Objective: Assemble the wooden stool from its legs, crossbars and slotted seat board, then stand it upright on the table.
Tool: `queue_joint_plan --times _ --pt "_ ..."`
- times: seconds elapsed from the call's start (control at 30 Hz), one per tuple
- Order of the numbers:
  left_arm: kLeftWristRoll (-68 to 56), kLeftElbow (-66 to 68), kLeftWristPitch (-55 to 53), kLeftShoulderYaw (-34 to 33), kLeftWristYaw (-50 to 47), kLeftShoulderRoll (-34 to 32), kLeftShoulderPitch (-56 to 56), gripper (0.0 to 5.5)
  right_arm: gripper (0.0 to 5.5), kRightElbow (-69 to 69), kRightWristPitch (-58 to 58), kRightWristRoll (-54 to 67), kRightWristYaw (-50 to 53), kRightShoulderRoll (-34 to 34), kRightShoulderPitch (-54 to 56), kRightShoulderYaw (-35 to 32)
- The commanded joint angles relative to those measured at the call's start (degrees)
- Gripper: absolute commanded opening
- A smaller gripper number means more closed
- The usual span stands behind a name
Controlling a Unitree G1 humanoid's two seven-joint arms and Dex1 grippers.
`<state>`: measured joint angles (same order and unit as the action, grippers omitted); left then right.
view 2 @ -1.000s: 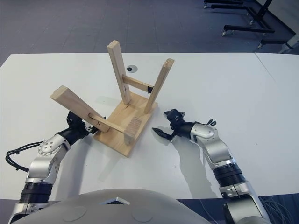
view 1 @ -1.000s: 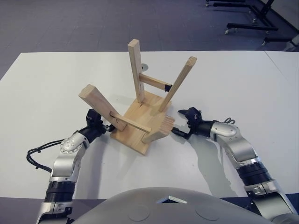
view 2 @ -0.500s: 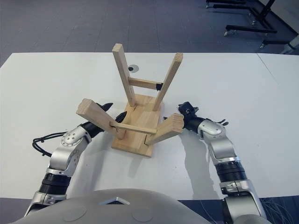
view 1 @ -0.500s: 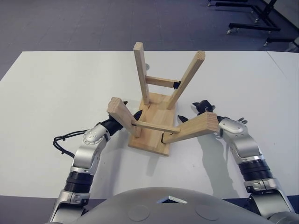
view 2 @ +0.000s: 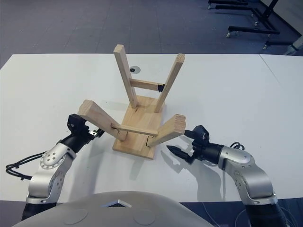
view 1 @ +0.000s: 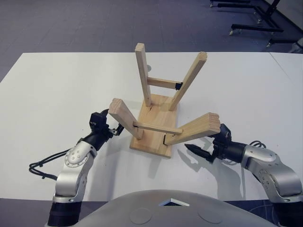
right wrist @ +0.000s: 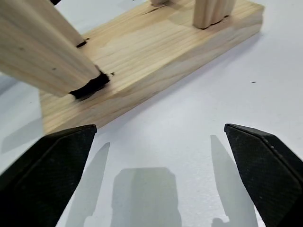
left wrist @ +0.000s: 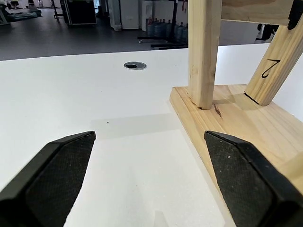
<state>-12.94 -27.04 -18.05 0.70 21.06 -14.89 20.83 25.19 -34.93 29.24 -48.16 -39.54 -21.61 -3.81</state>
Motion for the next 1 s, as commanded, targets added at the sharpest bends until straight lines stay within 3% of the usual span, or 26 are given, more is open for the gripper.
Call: queue_joint_plan --times 0.03,0.3,0.53,1.0 --pt "0.72 -8.46 -2.67 0.62 -2.49 -0.29 7.79 4.21 4.98 4.99 -4.00 1.69 -2.76 -5.47 -3.99 -1.38" --pt "2.77 -11.59 -4.72 4.57 -4.77 -0.27 13.21 4.21 4.98 8.22 -9.84 -0.09 2.10 -3.48 0.30 8.06" --pt "1.22 -12.37 -6.99 3.07 -3.13 -2.37 13.72 4.21 4.98 10.24 -11.99 -3.25 9.67 0.72 1.00 17.40" --pt "-0.68 -7.75 -8.02 1.91 -0.78 -3.92 5.75 4.21 4.98 -6.57 7.63 -17.52 21.38 9.12 2.92 18.27"
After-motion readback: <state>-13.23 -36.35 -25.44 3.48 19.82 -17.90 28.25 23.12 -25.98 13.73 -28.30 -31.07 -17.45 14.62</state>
